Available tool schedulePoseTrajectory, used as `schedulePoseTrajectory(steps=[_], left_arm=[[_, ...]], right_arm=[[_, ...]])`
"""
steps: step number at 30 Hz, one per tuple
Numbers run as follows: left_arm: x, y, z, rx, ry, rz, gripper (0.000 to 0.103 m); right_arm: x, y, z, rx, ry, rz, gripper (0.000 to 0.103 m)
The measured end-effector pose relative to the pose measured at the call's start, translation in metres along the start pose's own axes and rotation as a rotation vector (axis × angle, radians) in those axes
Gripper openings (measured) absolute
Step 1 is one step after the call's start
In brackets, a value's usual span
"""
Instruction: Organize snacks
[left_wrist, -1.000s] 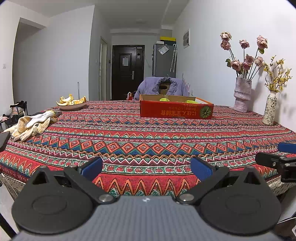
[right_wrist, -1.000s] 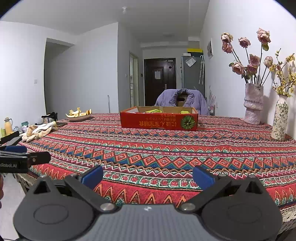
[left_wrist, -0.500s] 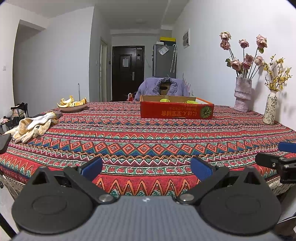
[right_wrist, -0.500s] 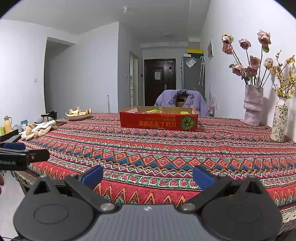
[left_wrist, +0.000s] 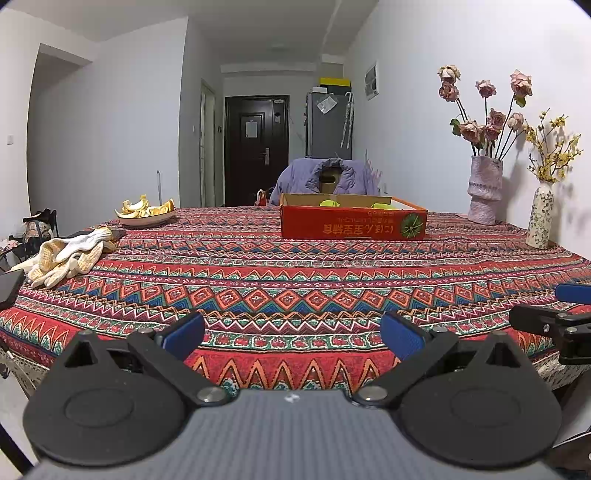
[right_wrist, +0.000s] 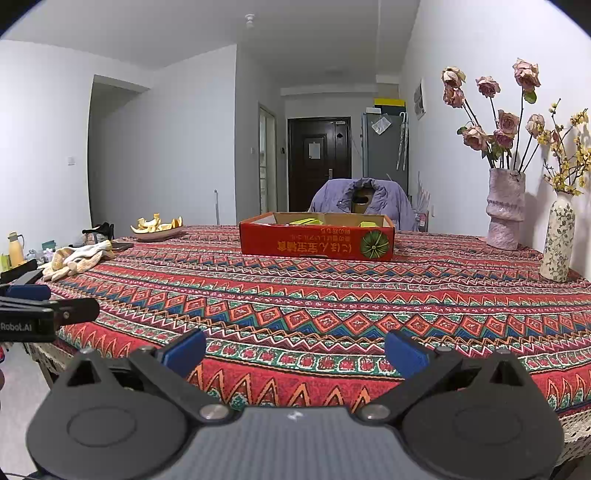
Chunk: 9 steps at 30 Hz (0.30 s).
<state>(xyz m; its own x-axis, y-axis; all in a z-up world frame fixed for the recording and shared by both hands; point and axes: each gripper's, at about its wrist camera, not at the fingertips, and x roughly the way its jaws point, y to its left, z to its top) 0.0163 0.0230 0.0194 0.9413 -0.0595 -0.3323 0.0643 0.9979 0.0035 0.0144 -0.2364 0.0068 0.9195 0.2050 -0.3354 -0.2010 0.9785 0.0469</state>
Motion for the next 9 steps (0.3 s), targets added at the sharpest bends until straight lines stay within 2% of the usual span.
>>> schedulePoseTrajectory(steps=[9], left_arm=[[-0.003,0.0012,0.0019,-0.017,-0.015,-0.015,0.103]], right_arm=[[-0.0001,0.0009,-0.0012,-0.004,-0.004,-0.003,0.103]])
